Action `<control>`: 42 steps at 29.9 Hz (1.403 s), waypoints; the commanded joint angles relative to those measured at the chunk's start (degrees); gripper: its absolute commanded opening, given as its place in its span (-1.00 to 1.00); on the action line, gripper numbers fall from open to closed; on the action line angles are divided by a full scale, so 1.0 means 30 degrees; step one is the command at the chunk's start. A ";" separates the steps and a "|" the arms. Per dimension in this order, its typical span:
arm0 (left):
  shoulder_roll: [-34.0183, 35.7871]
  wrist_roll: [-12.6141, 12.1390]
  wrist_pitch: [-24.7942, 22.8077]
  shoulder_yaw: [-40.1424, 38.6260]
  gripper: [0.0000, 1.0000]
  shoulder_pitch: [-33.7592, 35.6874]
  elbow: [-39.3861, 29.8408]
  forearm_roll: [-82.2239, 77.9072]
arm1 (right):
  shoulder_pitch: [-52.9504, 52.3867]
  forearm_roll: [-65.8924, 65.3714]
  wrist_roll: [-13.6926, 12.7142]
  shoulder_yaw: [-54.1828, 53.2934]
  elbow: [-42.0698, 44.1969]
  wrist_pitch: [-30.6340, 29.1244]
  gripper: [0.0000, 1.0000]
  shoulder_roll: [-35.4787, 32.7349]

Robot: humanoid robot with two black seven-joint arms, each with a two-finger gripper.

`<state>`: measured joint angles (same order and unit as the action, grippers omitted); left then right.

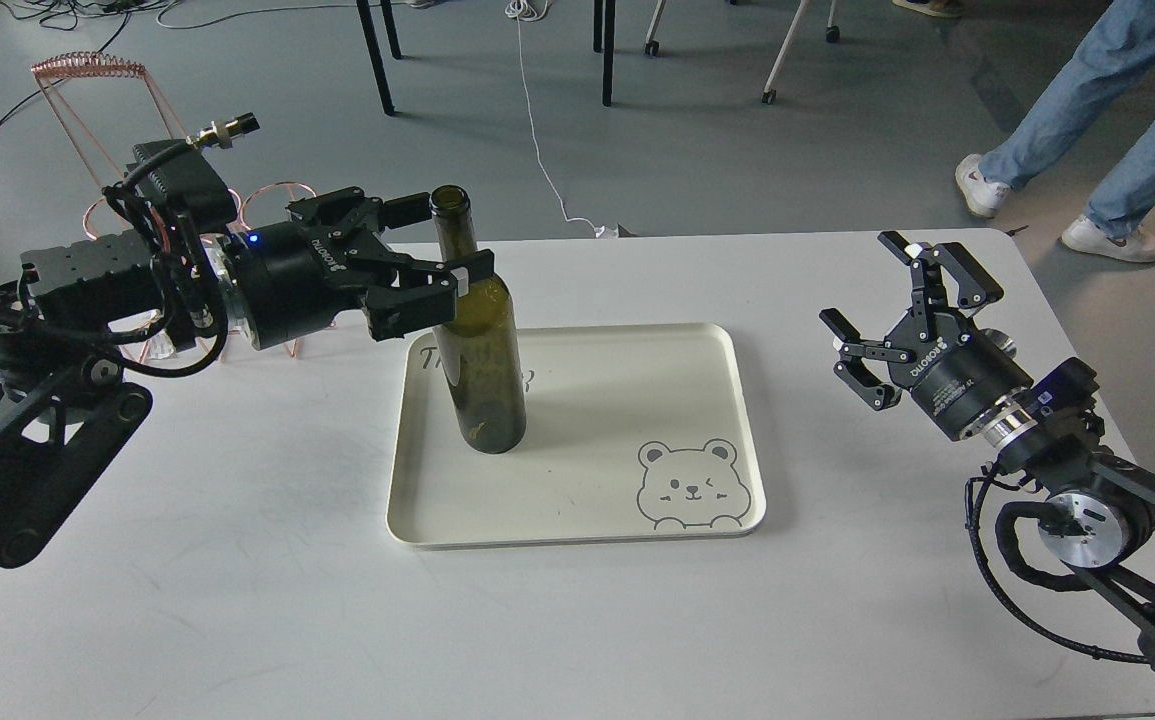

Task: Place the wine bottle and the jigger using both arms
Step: 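Close the left gripper around the wine bottle neck, then lift the bottle with the left gripper and carry it over the rack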

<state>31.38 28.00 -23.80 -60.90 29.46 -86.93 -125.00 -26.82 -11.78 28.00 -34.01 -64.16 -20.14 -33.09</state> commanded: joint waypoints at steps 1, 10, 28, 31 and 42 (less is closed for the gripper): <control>-0.0148 0.0002 0.0022 0.0027 0.75 0.0024 0.0089 0.0001 | 0.0093 0.0001 -0.0001 -0.0001 -0.0001 0.0006 0.95 0.0015; -0.0617 0.0002 0.0022 0.0027 0.59 0.0024 0.0206 0.0001 | 0.0181 0.0001 -0.0001 -0.0001 -0.0001 0.0006 0.95 0.0015; -0.0617 0.0002 0.0461 0.0027 -0.60 0.0111 0.0235 0.0001 | 0.0210 0.0001 -0.0001 -0.0059 -0.0030 0.0006 0.95 0.0015; -0.0617 0.0002 0.0461 0.0027 -0.70 0.0170 0.0235 0.0001 | 0.0210 0.0001 -0.0001 -0.0059 -0.0001 0.0006 0.95 0.0015; -0.0092 0.0002 0.0344 -0.0002 -0.72 0.2041 0.0060 0.0327 | 0.0210 0.0001 -0.0001 -0.0206 -0.0001 0.0182 0.95 0.0015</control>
<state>30.23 28.02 -22.58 -60.84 32.98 -86.69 -125.00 -26.19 -11.78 28.00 -34.44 -64.16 -19.77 -33.05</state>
